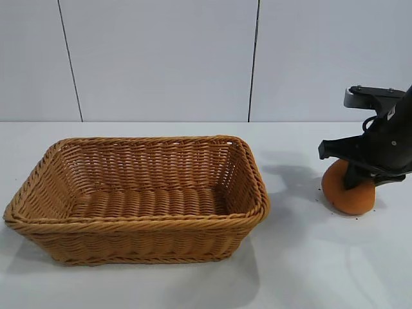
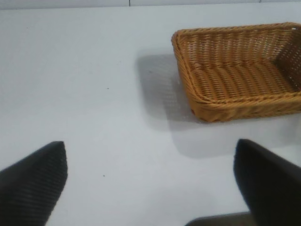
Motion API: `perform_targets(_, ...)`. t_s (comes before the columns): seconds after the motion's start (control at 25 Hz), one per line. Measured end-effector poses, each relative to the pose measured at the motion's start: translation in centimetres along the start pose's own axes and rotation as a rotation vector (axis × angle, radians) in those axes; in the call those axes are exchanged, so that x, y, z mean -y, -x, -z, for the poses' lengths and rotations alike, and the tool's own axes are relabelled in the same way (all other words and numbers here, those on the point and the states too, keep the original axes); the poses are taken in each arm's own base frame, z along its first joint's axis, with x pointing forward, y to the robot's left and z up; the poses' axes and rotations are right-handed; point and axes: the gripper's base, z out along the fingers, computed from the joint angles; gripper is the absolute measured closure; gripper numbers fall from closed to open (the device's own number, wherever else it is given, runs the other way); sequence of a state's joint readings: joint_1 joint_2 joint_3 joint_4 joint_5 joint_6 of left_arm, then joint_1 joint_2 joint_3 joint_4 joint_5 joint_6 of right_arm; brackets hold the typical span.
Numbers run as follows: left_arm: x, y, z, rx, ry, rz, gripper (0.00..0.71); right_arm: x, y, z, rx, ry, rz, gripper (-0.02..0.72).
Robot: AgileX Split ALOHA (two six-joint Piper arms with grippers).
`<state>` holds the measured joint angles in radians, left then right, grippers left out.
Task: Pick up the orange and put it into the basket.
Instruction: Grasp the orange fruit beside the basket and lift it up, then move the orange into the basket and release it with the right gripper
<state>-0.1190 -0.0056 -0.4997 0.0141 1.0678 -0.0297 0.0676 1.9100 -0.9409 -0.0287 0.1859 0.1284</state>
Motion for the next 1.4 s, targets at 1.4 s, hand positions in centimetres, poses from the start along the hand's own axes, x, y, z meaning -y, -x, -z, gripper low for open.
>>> perform_targets(1.4,0.0,0.0,0.0,-0.001,0.0,0.0,0.021,-12.6,5.2,16.3,0.219,0.283,0.193,0.695)
